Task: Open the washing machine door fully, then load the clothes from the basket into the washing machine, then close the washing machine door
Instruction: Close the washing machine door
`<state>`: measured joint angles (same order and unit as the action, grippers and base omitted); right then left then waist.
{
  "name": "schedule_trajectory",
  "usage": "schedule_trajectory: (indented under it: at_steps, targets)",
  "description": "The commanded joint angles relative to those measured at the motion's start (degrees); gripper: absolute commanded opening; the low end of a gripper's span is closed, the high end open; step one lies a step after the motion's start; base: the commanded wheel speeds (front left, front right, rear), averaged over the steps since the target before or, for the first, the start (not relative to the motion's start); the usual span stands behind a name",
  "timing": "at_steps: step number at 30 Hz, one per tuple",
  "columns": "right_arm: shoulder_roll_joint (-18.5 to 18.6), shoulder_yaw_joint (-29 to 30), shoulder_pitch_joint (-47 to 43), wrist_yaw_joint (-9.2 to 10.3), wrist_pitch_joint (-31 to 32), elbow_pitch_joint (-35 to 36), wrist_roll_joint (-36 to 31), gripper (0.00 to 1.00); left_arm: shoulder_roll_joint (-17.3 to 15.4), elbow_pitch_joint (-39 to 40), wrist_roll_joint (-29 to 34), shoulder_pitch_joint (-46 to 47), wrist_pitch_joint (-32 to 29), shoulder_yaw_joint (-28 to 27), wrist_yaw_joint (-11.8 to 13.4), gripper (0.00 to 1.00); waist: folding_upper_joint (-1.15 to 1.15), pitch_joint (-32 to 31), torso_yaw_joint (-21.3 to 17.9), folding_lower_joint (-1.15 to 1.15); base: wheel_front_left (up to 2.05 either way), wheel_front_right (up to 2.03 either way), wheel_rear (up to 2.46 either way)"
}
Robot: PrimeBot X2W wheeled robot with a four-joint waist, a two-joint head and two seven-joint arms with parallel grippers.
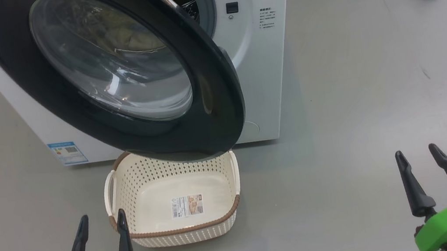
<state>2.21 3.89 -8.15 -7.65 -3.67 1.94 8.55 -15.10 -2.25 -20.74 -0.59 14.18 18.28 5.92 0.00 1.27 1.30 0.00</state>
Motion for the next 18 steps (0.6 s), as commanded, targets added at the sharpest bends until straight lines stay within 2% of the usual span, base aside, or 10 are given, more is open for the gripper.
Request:
schedule_trajectory:
  at_steps: [1, 10, 11, 12, 13, 15, 18]
  targets:
    - [0.7, -1.2, 1.6, 0.16, 0.0, 2.3, -0.4, 1.00, -0.7, 1.5, 0.5, 2.1, 0.7, -2.1, 0.4, 1.00, 0.00, 0.2, 0.0, 0.00, 0.00, 0.00, 0.00]
    - [0.7, -0.8, 2.2, 0.16, 0.0, 2.2, -0.5, 1.00, -0.3, 1.8, 0.9, 2.6, 0.8, -2.3, 0.5, 1.00, 0.00, 0.8, 0.3, 0.00, 0.00, 0.00, 0.00]
    - [0.7, -0.8, 2.3, 0.16, 0.0, 2.1, -0.5, 0.93, -0.2, 1.8, 0.9, 2.7, 0.8, -2.3, 0.5, 1.00, 0.00, 0.8, 0.4, 0.00, 0.00, 0.00, 0.00]
    - [0.7, -0.8, 2.3, 0.16, 0.0, 2.1, -0.5, 0.93, -0.2, 1.8, 0.9, 2.7, 0.8, -2.3, 0.5, 1.00, 0.00, 0.8, 0.4, 0.00, 0.00, 0.00, 0.00]
    - [0.7, -0.7, 2.5, 0.16, 0.0, 2.1, -0.5, 0.53, -0.2, 1.8, 0.9, 2.7, 0.8, -2.3, 0.5, 1.00, 0.00, 0.9, 0.5, 0.00, 0.00, 0.00, 0.00]
    - [0.7, -0.6, 2.7, 0.16, 0.2, 1.9, -0.5, 0.00, 0.0, 1.8, 1.0, 3.0, 0.8, -2.2, 0.4, 1.00, 0.00, 1.2, 0.9, 0.00, 0.00, 0.00, 0.00]
    - [0.7, -0.3, 3.2, 0.16, 0.3, 1.7, -0.5, 0.00, 0.3, 1.8, 0.9, 3.4, 0.8, -2.1, 0.1, 1.00, 0.00, 1.5, 1.5, 0.00, 0.00, 0.00, 0.00]
